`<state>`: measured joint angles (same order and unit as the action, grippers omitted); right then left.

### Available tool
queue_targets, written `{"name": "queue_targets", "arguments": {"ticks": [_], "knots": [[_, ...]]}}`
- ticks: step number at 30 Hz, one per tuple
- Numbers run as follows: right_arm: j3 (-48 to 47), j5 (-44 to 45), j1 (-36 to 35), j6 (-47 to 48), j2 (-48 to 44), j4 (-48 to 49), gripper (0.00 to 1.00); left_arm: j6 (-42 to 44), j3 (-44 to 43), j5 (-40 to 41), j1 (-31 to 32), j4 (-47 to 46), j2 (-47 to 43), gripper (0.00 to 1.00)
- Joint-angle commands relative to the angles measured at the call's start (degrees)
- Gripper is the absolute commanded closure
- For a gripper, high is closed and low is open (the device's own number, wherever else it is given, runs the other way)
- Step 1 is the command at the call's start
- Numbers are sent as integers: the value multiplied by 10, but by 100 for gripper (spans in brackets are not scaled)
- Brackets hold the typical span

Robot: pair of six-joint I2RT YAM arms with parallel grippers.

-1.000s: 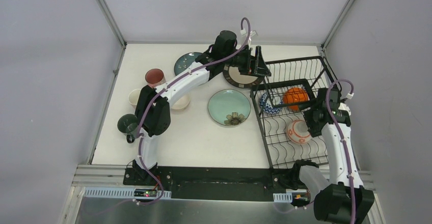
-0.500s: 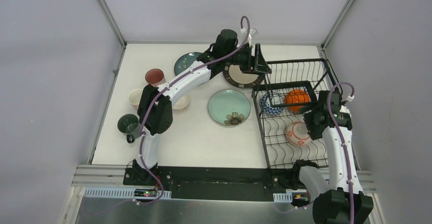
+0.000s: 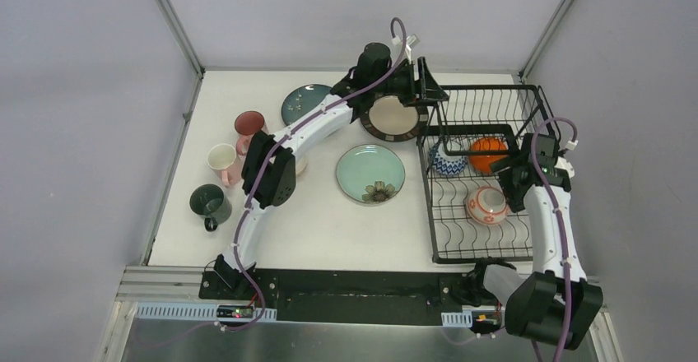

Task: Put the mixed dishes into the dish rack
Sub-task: Move the dish rack to the corner of the board.

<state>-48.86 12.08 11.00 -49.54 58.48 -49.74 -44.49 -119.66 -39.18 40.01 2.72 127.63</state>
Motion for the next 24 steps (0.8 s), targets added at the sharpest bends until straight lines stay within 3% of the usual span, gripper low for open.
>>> {"name": "queue_targets", "arguments": {"ticks": [1, 9, 14, 18, 21, 24], "knots": [[-84, -4, 11, 55, 19, 138, 16, -3, -43, 41, 7, -128, 33, 100], [-114, -17, 23, -49, 17, -20, 12, -11, -33, 51, 5, -164, 52, 100], [-84, -18, 24, -39, -30, -36, 29, 3, 10, 78, 5, -176, 31, 100], [-29, -53, 24, 18, -53, 23, 32, 3, 10, 80, 5, -176, 34, 100], [6, -97, 24, 73, -49, 79, 26, 3, 12, 82, 5, -172, 32, 100], [-2, -85, 24, 108, -21, 68, 16, 6, 16, 87, 5, -171, 27, 100]]}}
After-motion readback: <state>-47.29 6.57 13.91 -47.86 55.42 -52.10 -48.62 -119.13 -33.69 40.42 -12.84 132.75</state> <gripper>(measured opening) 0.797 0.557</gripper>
